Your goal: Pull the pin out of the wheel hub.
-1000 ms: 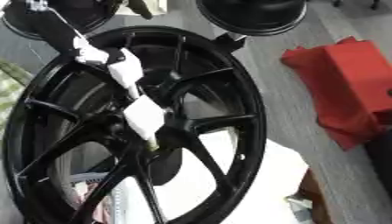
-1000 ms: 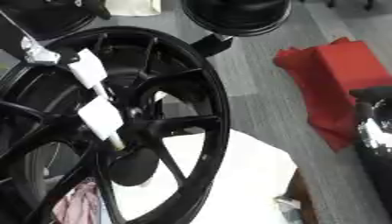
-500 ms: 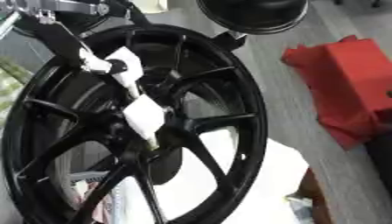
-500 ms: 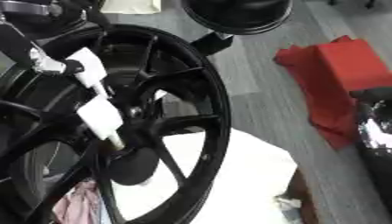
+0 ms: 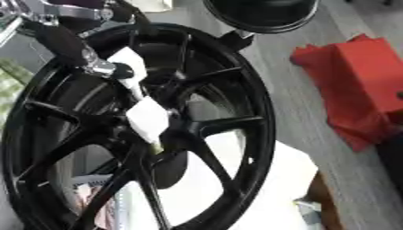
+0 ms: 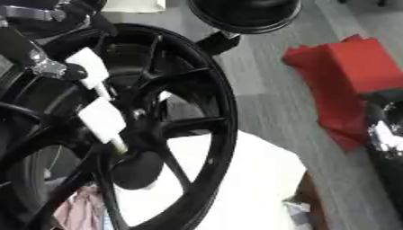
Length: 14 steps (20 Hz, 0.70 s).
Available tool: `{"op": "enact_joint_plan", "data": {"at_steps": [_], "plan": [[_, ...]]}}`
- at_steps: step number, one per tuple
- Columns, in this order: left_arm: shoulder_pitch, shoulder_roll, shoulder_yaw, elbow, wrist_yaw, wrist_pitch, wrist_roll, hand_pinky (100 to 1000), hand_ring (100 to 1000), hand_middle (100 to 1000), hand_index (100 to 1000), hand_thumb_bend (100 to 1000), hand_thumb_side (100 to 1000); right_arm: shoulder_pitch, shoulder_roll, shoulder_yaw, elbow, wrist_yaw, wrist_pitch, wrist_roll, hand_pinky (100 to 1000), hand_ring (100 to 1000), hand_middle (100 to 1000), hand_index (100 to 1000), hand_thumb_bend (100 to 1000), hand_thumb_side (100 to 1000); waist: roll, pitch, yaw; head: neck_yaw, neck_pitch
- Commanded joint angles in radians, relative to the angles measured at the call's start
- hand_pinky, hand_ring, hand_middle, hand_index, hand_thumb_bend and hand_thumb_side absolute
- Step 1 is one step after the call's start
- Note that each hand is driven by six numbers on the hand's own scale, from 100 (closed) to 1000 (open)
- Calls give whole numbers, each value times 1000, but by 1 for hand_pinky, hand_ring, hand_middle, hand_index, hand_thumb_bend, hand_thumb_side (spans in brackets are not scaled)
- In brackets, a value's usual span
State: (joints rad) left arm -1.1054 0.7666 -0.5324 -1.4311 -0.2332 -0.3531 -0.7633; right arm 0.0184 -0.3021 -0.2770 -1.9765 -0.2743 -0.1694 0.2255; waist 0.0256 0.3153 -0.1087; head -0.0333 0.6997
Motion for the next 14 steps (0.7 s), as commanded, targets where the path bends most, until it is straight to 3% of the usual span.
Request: {"op": "enact_joint_plan", "data": {"at_steps": [1, 7, 14], "plan": [[-9, 31, 2, -16, 7, -156, -144, 1000, 931, 878, 975, 354, 819, -4, -7, -3, -23, 12, 2, 2, 960, 748, 524, 651, 210, 151, -2, -12, 0, 1, -13], [1, 39, -8, -13, -8, -170, -144, 1000, 931, 877, 973, 345, 780, -5, -4, -3, -23, 14, 5, 4, 960, 747, 522, 651, 204, 153, -2, -9, 1, 0, -17], [12, 47, -5, -9, -38, -189, -144, 1000, 927, 865, 964, 330, 713, -7, 1, -4, -23, 14, 8, 5, 960, 746, 521, 651, 198, 155, -2, -3, -2, -14, -50]]}}
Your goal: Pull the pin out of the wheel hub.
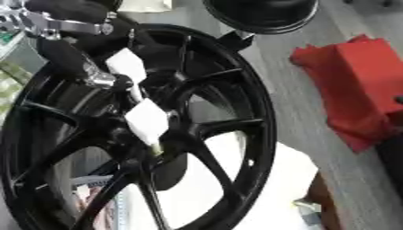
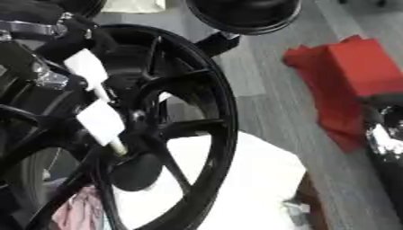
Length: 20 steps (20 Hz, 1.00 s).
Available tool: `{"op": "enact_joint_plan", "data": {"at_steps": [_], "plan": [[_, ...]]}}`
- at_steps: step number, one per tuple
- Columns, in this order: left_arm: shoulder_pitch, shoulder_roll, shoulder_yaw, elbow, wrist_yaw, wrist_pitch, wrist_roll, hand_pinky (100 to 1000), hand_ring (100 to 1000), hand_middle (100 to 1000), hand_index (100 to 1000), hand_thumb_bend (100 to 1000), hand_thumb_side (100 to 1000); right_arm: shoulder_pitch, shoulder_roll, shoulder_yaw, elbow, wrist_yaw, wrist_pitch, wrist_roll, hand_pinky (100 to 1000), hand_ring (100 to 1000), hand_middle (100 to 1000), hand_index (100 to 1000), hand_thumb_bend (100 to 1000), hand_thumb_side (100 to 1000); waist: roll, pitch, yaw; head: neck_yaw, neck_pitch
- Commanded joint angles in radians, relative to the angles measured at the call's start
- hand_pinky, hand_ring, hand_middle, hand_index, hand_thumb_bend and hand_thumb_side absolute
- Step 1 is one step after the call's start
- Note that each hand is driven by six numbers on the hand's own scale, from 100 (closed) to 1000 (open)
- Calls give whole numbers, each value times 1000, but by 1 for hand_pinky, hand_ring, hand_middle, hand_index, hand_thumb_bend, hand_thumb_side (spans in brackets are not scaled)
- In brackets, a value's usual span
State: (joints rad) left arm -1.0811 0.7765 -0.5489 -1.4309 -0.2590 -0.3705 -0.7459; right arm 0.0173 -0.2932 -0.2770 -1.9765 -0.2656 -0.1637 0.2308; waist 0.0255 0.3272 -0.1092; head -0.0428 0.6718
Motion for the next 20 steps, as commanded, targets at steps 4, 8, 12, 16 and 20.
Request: {"op": "enact_joint_plan", "data": {"at_steps": [4, 8, 12, 16, 20], "plan": [[-12, 38, 16, -7, -22, -177, -161, 1000, 923, 855, 952, 315, 680, -7, -6, -4, -23, 5, 5, -1, 961, 746, 521, 652, 195, 155, -1, -13, -3, -8, -28], [-12, 41, 19, -10, -25, -183, -161, 989, 913, 838, 928, 294, 643, -7, -5, -5, -23, 5, 7, -2, 961, 746, 521, 651, 189, 156, 0, -12, -3, -9, -30], [-11, 46, 28, -19, -18, -183, -161, 982, 906, 828, 910, 246, 570, -8, -4, -6, -23, 6, 13, -5, 961, 745, 519, 650, 178, 157, 1, -11, -2, -10, -31], [-8, 49, 28, -24, -11, -178, -161, 972, 892, 812, 894, 195, 509, -8, -2, -8, -23, 4, 15, -8, 960, 744, 518, 649, 175, 157, 1, -10, -3, -9, -32], [-9, 51, 29, -35, 9, -170, -161, 962, 879, 797, 878, 167, 514, -8, -1, -9, -23, 3, 16, -11, 961, 744, 517, 649, 172, 157, 0, -11, -2, -10, -33]]}}
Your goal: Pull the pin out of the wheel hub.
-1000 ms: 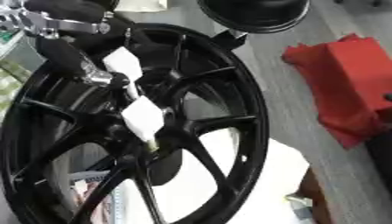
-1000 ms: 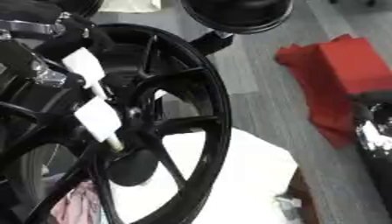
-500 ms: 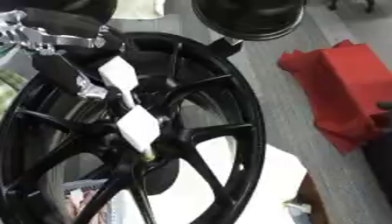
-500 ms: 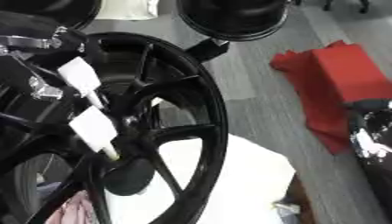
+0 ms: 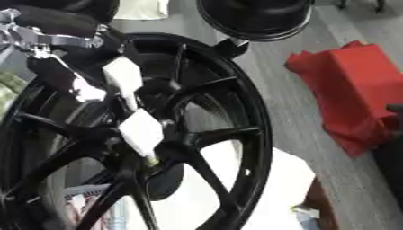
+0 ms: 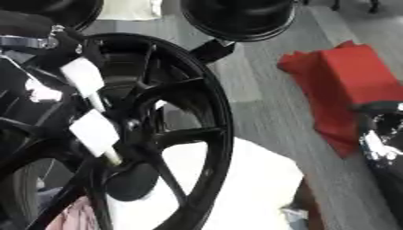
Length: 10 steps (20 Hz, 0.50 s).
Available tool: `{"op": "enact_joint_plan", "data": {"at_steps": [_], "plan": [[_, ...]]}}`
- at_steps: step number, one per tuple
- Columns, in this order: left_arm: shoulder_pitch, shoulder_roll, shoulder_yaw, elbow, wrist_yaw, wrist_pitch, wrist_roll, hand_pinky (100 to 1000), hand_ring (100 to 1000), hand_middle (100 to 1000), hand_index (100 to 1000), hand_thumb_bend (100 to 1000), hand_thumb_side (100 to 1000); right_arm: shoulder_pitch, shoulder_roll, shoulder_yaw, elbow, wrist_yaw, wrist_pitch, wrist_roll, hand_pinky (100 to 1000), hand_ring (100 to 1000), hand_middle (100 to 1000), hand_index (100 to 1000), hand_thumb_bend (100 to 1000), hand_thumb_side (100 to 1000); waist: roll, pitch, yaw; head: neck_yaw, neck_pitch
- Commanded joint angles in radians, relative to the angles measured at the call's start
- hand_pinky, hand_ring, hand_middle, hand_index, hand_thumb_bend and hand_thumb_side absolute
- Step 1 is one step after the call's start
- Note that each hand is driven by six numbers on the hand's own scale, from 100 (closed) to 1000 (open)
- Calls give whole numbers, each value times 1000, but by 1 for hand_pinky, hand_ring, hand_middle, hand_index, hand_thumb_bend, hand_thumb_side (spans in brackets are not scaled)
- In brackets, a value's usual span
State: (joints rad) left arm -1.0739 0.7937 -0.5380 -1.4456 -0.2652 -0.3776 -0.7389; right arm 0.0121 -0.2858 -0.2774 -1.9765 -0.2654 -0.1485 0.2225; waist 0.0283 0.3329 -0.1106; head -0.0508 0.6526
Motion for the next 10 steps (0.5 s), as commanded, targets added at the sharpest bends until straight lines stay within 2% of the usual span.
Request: {"op": "enact_joint_plan", "data": {"at_steps": [1, 6, 9, 10], "plan": [[-17, 34, 18, -25, 21, -161, -168, 960, 877, 793, 875, 163, 512, -3, -8, -9, -23, 3, 2, -3, 961, 744, 517, 649, 172, 157, -3, -16, 0, -3, -15], [-16, 39, 14, -34, 20, -156, -168, 956, 868, 792, 857, 143, 456, -3, -7, -12, -23, 3, 6, -8, 960, 743, 516, 648, 166, 158, -3, -16, 1, -5, -20], [-13, 45, 18, -33, 14, -155, -168, 955, 866, 792, 855, 101, 339, -3, -6, -13, -23, 4, 9, -12, 960, 743, 515, 647, 164, 159, -3, -15, 2, -6, -21], [-13, 47, 19, -33, 14, -154, -168, 954, 863, 787, 851, 100, 329, -3, -6, -14, -23, 5, 10, -13, 960, 742, 515, 647, 164, 160, -3, -15, 4, -7, -20]]}}
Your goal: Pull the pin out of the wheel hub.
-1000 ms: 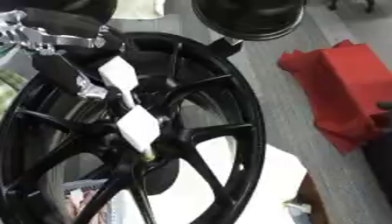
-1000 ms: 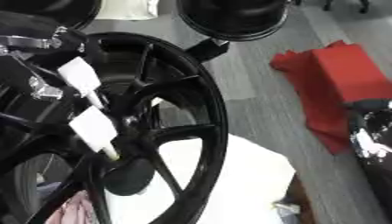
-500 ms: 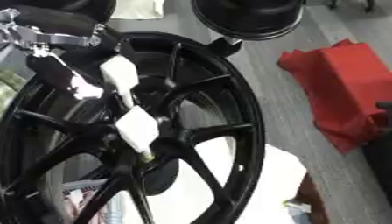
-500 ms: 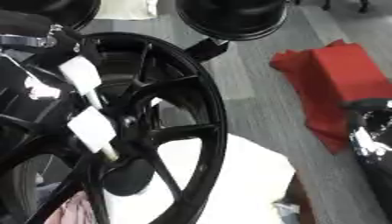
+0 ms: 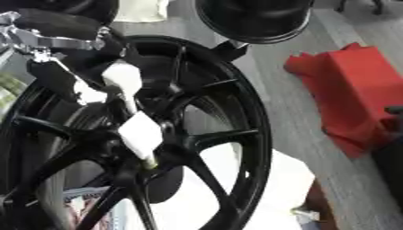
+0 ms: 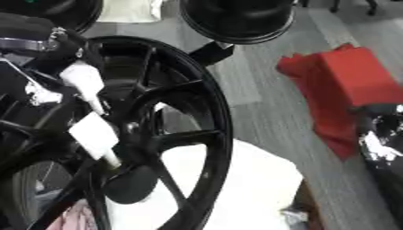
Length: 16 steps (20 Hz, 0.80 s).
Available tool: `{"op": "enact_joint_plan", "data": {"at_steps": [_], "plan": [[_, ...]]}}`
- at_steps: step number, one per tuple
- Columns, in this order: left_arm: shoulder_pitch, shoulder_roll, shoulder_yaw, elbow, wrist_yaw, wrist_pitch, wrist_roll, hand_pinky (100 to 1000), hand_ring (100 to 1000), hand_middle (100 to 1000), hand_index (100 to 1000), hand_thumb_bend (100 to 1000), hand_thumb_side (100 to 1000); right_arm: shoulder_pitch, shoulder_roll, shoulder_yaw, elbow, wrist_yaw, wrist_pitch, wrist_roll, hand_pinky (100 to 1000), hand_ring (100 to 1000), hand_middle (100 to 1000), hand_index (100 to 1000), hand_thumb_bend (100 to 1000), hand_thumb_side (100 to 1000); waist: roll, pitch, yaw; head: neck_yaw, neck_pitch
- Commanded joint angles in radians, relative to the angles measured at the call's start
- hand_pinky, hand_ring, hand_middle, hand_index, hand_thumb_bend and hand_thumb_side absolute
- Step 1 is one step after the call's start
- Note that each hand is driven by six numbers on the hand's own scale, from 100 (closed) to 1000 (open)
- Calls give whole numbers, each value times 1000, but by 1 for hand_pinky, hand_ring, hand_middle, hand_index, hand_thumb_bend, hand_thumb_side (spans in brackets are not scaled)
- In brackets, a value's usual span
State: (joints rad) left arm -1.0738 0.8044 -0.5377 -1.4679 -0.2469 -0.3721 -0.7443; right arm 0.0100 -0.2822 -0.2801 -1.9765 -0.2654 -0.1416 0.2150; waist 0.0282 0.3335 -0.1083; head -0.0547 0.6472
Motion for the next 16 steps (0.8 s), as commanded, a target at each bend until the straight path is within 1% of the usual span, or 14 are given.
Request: {"op": "enact_joint_plan", "data": {"at_steps": [1, 5, 8, 9, 12, 14, 16], "plan": [[-13, 38, 20, -11, -4, -158, -163, 953, 862, 783, 847, 100, 326, -1, -9, -11, -23, 5, 4, -6, 960, 742, 515, 647, 164, 160, -2, -15, 2, -4, -14], [-13, 39, 22, -15, 2, -150, -163, 939, 850, 766, 828, 100, 325, -2, -9, -12, -23, 5, 6, -8, 960, 742, 514, 646, 162, 161, -2, -15, 3, -5, -16], [-11, 40, 19, -18, 5, -147, -163, 897, 828, 737, 793, 100, 331, -1, -8, -14, -23, 4, 8, -10, 959, 742, 514, 646, 160, 161, -3, -16, 2, -6, -17], [-11, 40, 18, -20, 6, -146, -163, 892, 817, 717, 777, 100, 329, -1, -7, -15, -23, 4, 8, -12, 959, 741, 514, 646, 160, 161, -2, -16, 2, -5, -17], [-11, 40, 18, -23, 8, -143, -163, 862, 760, 620, 703, 100, 315, -2, -7, -16, -23, 2, 11, -16, 959, 741, 513, 645, 156, 163, -2, -15, 3, -6, -16], [-12, 39, 21, -26, 10, -138, -163, 839, 716, 549, 631, 100, 274, -3, -6, -17, -23, 1, 12, -18, 958, 740, 513, 645, 155, 163, -2, -15, 3, -7, -14], [-11, 39, 25, -27, 11, -129, -163, 812, 669, 490, 579, 100, 227, -3, -5, -18, -23, -2, 14, -19, 959, 740, 512, 645, 153, 165, -3, -15, 3, -8, -14]]}}
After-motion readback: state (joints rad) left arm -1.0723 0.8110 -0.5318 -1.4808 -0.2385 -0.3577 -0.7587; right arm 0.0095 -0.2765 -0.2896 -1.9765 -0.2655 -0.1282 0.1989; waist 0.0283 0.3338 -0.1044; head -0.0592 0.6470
